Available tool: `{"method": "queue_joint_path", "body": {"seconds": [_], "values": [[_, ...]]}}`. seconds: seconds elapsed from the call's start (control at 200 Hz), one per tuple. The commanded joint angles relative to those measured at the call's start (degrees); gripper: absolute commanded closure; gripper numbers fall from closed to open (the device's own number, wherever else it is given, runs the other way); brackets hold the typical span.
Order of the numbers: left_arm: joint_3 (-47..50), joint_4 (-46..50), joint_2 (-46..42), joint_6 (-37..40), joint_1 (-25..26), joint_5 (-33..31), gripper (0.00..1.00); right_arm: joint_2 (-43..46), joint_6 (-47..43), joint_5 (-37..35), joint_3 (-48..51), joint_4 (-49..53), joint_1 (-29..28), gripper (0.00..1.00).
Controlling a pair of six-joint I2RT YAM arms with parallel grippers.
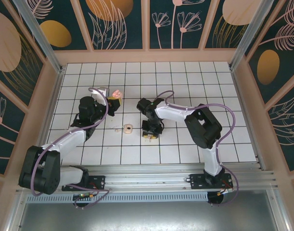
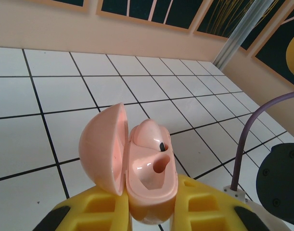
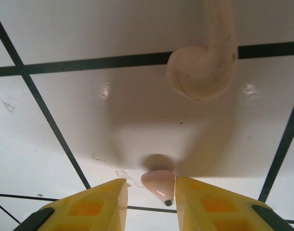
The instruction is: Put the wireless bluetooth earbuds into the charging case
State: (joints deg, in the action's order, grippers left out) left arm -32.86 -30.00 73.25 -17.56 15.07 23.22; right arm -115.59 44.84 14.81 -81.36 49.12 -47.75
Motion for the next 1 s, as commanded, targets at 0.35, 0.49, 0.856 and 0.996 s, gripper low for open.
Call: {"method": "queue_joint_path", "body": {"seconds": [0.35,0.49,0.856,0.996], "values": [[0.83,0.02,-1.45,1.22,0.14,-0.73,0.89,-3.15,-2.3,-3.29,-2.23,2.39,-0.77,0.7],[0.86,0.12,-1.62,1.24,0.17,-0.81,0.89,-3.46,-2.37,-3.82,-2.48,2.12,-0.77,0.71],[1.57,-0.4,-1.45,1.7,0.19,-0.42,0.89,-1.85,-2.17,-6.17,-0.94,-1.09,-0.55,0.77],[3.17,-2.34,-1.61,1.57,0.19,0.99,0.89,1.52,-1.15,-7.48,1.93,-4.42,-0.15,0.78]]}}
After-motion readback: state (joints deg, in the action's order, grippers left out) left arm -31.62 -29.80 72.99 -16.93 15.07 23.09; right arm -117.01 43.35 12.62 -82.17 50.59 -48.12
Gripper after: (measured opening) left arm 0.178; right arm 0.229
